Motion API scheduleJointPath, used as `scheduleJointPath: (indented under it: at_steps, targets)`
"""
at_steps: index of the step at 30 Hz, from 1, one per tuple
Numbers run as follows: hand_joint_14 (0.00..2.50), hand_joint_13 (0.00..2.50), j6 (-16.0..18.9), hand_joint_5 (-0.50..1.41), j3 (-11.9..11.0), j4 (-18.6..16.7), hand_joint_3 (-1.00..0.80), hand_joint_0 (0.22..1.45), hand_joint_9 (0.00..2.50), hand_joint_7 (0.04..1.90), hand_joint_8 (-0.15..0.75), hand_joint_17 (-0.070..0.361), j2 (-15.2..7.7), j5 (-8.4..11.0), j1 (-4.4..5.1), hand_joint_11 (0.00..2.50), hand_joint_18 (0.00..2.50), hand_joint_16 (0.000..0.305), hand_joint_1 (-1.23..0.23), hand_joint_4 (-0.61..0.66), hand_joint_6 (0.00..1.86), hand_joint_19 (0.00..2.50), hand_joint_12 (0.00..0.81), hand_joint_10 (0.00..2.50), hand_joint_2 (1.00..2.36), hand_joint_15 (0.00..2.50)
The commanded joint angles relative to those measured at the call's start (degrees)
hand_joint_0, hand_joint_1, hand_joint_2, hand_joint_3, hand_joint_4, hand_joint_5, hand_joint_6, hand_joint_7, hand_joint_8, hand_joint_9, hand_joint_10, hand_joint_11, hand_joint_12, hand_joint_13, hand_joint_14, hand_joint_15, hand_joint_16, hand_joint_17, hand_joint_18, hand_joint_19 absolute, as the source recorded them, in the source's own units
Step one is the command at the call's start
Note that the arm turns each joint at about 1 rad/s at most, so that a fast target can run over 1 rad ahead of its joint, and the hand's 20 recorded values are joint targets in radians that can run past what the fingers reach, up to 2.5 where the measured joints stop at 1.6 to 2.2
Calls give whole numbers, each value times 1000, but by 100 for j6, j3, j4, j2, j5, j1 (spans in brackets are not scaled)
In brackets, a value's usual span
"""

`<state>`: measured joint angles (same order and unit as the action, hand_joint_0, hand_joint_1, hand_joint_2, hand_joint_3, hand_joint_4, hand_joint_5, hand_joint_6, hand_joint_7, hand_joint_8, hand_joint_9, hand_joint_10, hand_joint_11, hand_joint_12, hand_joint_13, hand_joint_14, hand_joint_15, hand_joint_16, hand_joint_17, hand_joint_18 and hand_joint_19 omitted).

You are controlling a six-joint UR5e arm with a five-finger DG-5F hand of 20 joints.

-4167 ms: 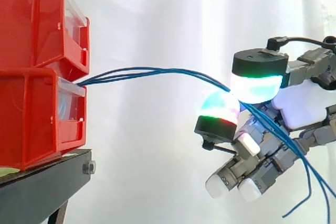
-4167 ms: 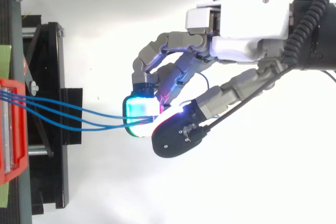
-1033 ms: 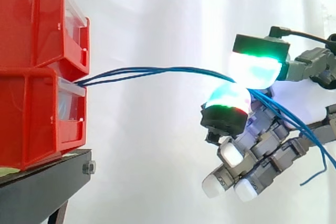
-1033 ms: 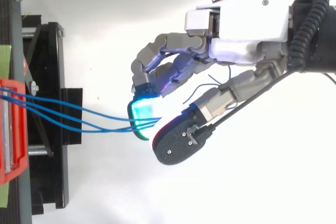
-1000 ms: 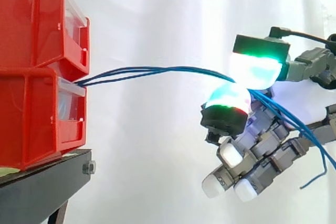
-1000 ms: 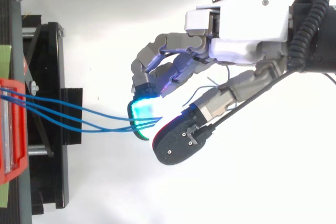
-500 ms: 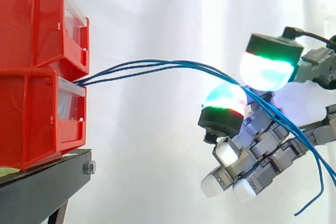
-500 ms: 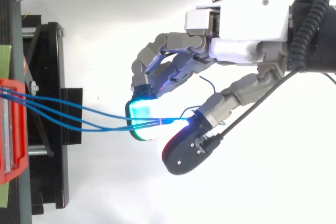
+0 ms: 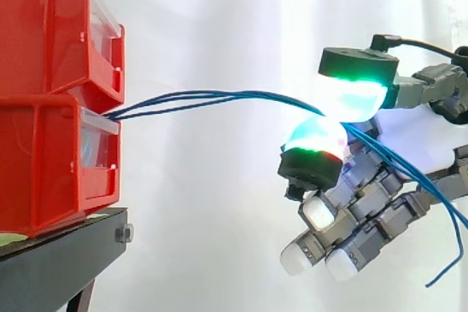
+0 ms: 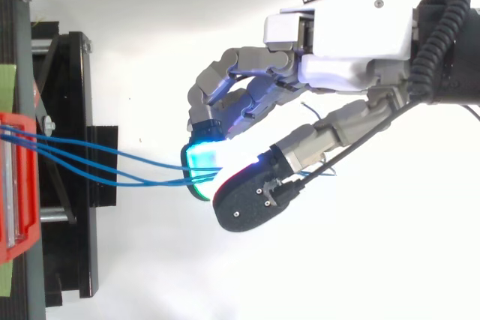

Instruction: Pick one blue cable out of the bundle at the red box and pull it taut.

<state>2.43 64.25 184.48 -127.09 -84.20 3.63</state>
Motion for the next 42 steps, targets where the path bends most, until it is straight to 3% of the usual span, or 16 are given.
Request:
scheduleJointPath:
  at_steps: [1, 5, 11, 14, 17, 27, 31, 35, 42]
  targets:
    - [5, 439, 3, -163, 0, 0, -175, 696, 747, 1179, 341, 123, 0, 0, 7, 560, 517, 55, -866, -52, 923, 182, 366, 13, 1019, 135]
    - [5, 421, 3, -174, 0, 0, -268, 770, 735, 1318, 337, 123, 0, 0, -2, 550, 498, 55, -888, -57, 924, 177, 366, 11, 1016, 125]
    - [5, 409, 3, -180, 0, 0, -424, 791, 718, 1275, 329, 123, 0, 0, -2, 534, 502, 55, -887, -45, 922, 174, 367, 12, 1006, 117]
    - [5, 400, 3, -175, 0, 0, -399, 727, 718, 1318, 324, 125, 0, 0, 7, 531, 493, 55, -856, 56, 910, 183, 369, 12, 1007, 125]
    - [5, 390, 3, -170, 0, 0, -379, 699, 712, 1328, 323, 123, 0, 0, 7, 516, 480, 55, -845, 81, 907, 192, 367, 10, 1008, 124]
    - [6, 321, 3, -150, 0, 0, -259, 595, 694, 1197, 304, 132, 0, 35, 7, 463, 325, 59, -691, -17, 904, 247, 372, 8, 1008, 153]
    - [5, 345, 3, -140, 0, 0, -163, 599, 718, 1151, 326, 144, 0, 44, 15, 457, 360, 64, -694, -36, 916, 237, 396, 9, 1002, 149]
    - [5, 358, -5, -152, 0, 0, -88, 650, 706, 1148, 329, 135, 0, 44, 15, 493, 387, 60, -791, -64, 924, 213, 378, 8, 1007, 144]
    - [4, 303, -5, -189, 0, 0, -425, 751, 604, 1034, 277, 120, 0, 79, 15, 481, 349, 53, -859, -101, 915, 161, 353, 10, 1005, 110]
